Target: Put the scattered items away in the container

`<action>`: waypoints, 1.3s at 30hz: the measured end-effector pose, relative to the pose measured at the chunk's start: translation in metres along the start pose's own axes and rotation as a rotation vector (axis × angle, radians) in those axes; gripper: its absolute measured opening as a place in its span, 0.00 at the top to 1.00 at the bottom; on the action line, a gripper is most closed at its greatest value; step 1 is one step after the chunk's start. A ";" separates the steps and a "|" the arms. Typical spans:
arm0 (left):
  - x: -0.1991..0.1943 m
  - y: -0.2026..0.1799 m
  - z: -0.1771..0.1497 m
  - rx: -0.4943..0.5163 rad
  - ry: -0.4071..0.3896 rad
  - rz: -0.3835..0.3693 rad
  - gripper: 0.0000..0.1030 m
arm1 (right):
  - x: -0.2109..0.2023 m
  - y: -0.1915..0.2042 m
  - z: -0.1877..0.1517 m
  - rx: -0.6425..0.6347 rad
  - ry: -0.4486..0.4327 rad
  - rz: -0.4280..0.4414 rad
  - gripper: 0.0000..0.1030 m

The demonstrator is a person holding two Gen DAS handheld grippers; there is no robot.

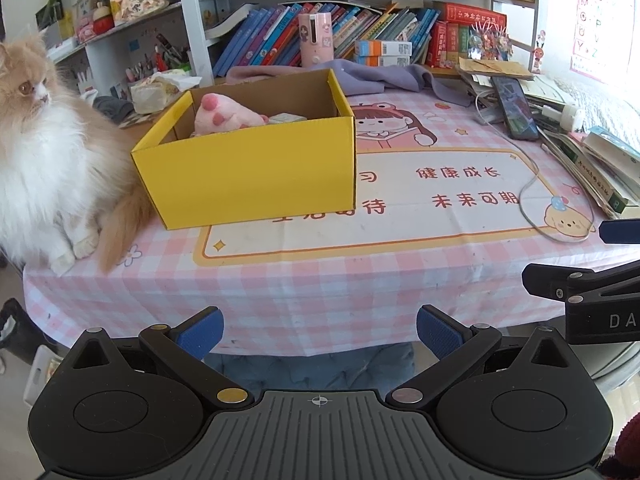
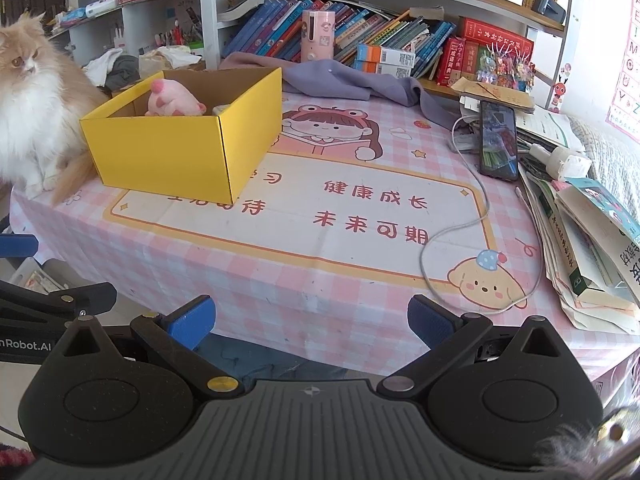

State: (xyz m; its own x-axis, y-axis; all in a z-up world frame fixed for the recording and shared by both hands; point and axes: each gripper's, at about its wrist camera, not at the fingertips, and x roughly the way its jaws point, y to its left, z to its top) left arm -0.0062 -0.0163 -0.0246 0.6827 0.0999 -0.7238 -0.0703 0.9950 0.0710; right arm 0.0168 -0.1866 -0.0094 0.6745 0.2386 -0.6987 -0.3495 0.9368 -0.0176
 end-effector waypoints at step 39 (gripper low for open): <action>0.005 -0.003 -0.002 0.013 0.035 -0.028 0.00 | 0.000 0.000 -0.002 -0.014 0.002 0.009 0.00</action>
State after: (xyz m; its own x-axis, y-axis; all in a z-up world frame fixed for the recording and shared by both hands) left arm -0.0036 -0.0187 -0.0300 0.6587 0.0722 -0.7489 -0.0423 0.9974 0.0590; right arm 0.0155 -0.1867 -0.0105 0.6700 0.2469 -0.7001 -0.3649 0.9308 -0.0209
